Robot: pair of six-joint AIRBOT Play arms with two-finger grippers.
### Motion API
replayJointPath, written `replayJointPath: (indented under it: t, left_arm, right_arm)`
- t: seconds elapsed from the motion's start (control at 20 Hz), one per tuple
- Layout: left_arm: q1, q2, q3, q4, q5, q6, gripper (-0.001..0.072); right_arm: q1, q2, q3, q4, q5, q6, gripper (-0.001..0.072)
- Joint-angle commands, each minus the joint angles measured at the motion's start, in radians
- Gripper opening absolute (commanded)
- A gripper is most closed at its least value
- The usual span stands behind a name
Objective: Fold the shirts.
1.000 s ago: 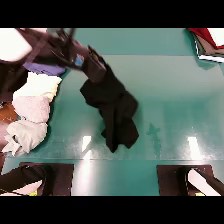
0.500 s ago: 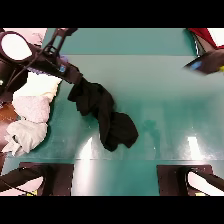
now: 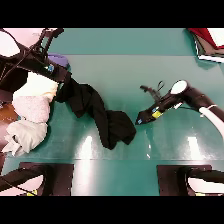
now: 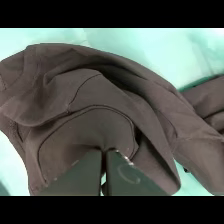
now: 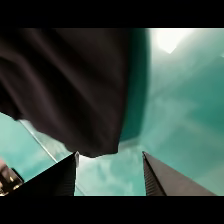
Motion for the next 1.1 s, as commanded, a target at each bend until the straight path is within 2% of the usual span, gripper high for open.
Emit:
replayJointPath:
  t: [0.0,0.1,0.15,0.2,0.25,0.4,0.55,0.65,0.9,1.05]
  left_arm:
    - [0.004,-0.001,-0.001,0.002,0.01,0.0,0.0025]
    - [0.004,-0.001,0.0,0.002,0.014,0.0,0.0025]
    - [0.004,-0.001,0.0,0.002,0.014,0.0,0.0025]
    - [0.004,-0.001,0.0,0.001,0.012,0.0,0.0025]
    - [0.004,-0.001,0.0,0.001,0.011,0.0,0.0025]
    - [0.004,0.016,0.009,0.009,0.013,-0.026,0.0024]
    - [0.004,0.101,0.108,0.023,0.015,-0.025,0.0024]
    - [0.004,0.175,0.198,0.024,0.016,-0.025,0.0025]
    - [0.004,0.325,0.344,0.024,0.017,-0.006,0.0025]
    - [0.004,0.371,0.332,0.024,0.008,0.086,0.0024]
  right_arm:
    - [0.077,-0.057,-0.035,-0.005,-0.052,-0.005,0.0468]
    - [0.092,-0.057,-0.031,-0.006,-0.082,-0.005,0.0425]
    - [0.097,-0.057,-0.024,-0.006,-0.091,-0.005,0.0357]
    - [0.097,-0.057,-0.014,-0.006,-0.094,-0.005,0.0145]
    - [0.097,-0.056,0.001,-0.006,-0.094,-0.012,0.0016]
    - [0.072,-0.016,0.096,-0.077,-0.08,-0.006,0.0013]
    - [-0.031,0.149,0.268,-0.234,-0.033,0.066,0.0013]
    - [-0.138,0.275,0.401,-0.292,-0.011,0.079,0.0013]
    - [-0.42,0.513,0.647,-0.285,-0.013,0.079,0.0012]
    - [-0.543,0.605,0.681,-0.285,-0.014,0.078,0.0013]
